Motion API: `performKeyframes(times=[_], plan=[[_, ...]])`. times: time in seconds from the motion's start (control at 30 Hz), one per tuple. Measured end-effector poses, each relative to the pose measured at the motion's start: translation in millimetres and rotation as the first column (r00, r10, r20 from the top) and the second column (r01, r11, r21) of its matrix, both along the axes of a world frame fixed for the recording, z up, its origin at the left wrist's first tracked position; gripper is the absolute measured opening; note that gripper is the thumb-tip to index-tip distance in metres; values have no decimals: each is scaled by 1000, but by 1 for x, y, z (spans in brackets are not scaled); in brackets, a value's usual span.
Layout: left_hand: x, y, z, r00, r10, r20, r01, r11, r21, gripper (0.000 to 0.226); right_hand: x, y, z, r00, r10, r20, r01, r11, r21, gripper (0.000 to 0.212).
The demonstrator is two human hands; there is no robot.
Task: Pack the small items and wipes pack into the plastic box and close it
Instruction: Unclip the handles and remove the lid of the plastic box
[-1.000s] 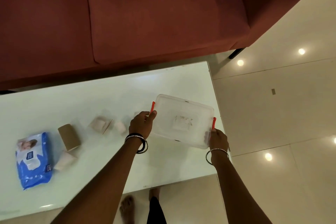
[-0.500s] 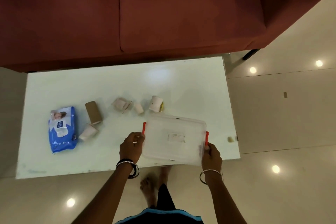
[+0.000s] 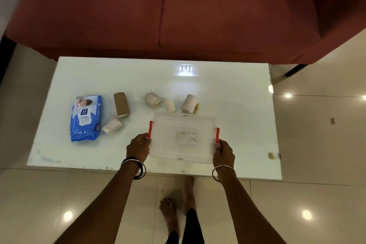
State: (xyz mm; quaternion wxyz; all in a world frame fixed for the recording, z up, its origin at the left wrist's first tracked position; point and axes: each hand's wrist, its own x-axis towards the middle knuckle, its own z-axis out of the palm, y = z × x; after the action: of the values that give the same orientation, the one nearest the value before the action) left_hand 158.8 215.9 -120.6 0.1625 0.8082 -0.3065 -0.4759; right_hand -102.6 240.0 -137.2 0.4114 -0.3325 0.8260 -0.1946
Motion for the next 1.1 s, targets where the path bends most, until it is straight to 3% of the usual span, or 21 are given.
performKeyframes(times=[0.13, 0.2, 0.27, 0.43, 0.93, 1.1], plan=[[8, -3, -10, 1000, 19, 20, -18, 999, -34, 42, 8, -14, -9, 998, 58, -33, -60, 998, -36, 31], [8, -8, -12, 999, 4, 52, -1, 998, -62, 33, 8, -20, -14, 995, 88, -54, -90, 995, -44, 31], [6, -12, -16, 991, -26, 135, 39, 995, -96, 25, 8, -28, -18, 990, 114, -80, -118, 991, -55, 31], [2, -23, -27, 944, -33, 327, 69, 993, -98, 41, 13, -39, -21, 977, 154, -146, -171, 979, -109, 32], [-22, -22, -48, 857, 202, 474, -63, 954, -293, 31, 18, -49, -32, 881, 241, -408, -268, 963, -10, 27], [-24, -23, -55, 835, 270, 480, -126, 942, -311, 31, 16, -51, -37, 914, 135, -382, -172, 983, -64, 27]])
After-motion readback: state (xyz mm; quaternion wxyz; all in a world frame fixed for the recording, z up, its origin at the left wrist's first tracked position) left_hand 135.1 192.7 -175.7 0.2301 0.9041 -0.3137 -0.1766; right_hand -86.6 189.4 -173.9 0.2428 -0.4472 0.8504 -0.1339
